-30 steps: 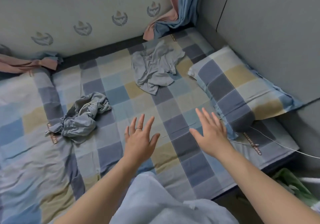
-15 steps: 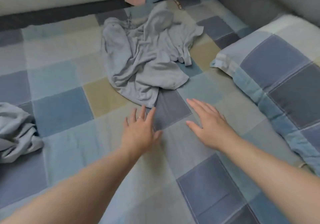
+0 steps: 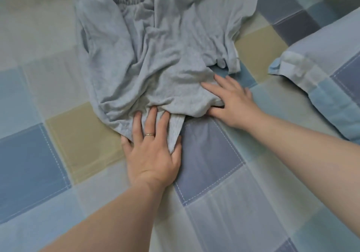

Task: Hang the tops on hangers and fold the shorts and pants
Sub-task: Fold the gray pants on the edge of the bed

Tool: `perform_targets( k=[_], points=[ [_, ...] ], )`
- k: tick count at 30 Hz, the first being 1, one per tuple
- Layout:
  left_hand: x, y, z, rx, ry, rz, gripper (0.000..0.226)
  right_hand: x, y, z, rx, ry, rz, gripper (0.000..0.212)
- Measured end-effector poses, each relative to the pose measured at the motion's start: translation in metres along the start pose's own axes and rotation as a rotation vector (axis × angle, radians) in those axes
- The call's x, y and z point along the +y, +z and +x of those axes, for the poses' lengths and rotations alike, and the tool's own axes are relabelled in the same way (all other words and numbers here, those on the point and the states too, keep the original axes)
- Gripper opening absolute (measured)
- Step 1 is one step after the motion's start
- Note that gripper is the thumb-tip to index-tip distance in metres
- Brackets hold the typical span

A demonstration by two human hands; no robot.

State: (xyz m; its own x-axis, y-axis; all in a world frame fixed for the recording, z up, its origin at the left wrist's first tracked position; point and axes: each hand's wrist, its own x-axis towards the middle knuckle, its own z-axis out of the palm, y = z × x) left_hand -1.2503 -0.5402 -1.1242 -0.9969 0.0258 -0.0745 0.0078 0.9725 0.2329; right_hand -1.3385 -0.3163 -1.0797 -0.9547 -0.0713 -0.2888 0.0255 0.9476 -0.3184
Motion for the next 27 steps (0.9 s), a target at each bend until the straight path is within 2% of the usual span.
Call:
perform_targets(
  k=[3,6,13,19,23,27],
  points=[
    [0.0,0.001,0.001,-0.02,-0.003,0.021,0.067,-0.003,0.007,0.021,0.109,0.011,0.068,0.056],
    [0.0,0.003,0.001,-0.008,-0.003,0.038,0.067,-0.001,0.02,0.023,0.181,0.013,0.066,0.056],
    [0.001,0.003,-0.001,0.009,-0.008,0.029,0.066,0.0,0.024,0.017,0.209,-0.026,0.051,0.055],
    [0.0,0.004,-0.005,0.065,0.009,-0.045,0.06,0.0,0.063,-0.068,0.373,-0.036,-0.026,0.059],
    [-0.002,-0.001,-0.006,0.109,0.065,-0.078,0.053,-0.007,0.087,-0.121,0.339,-0.011,-0.052,0.059],
    [-0.011,-0.005,-0.046,0.106,0.176,-0.163,0.053,-0.013,0.106,-0.185,0.316,0.004,-0.056,0.062]
  ],
)
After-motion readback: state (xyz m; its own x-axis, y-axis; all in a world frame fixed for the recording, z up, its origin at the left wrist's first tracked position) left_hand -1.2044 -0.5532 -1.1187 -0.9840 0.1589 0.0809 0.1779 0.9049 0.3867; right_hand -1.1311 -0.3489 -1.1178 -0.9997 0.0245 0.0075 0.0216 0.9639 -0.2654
